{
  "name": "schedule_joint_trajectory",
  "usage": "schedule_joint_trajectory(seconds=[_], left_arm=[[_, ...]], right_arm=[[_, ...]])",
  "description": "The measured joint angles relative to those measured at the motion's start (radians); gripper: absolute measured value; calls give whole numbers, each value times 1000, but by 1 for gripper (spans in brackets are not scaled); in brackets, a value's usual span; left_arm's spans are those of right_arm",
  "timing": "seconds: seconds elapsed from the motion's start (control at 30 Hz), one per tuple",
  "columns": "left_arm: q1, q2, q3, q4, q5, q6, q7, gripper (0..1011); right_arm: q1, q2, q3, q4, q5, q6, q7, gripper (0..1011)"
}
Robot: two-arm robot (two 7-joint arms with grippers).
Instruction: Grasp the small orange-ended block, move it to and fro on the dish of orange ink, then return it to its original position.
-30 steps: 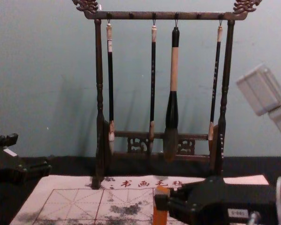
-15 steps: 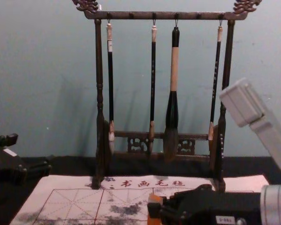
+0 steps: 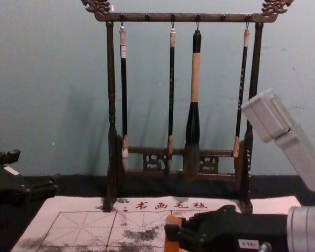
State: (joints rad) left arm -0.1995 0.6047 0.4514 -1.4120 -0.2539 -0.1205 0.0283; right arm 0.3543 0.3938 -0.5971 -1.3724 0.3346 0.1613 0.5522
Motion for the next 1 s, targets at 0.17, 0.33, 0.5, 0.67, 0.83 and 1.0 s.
schedule_joint_trajectory(seconds=[0.17,0.33,0.5,0.67,0.83,1.0], left_arm=[[0,0,0,0,0,0,0,1001],[0,0,0,0,0,0,0,1001],[0,0,0,0,0,0,0,1001],[0,0,0,0,0,0,0,1001],[0,0,0,0,0,0,0,1001],[0,0,0,0,0,0,0,1001]], right_arm=[[-6,2,7,-2,4,2,-7,127],[-19,9,20,-14,12,7,-15,127],[-33,19,33,-31,22,11,-23,127],[-51,33,44,-56,33,16,-26,126],[-66,48,48,-74,39,20,-26,127],[-79,60,48,-90,44,24,-24,127]])
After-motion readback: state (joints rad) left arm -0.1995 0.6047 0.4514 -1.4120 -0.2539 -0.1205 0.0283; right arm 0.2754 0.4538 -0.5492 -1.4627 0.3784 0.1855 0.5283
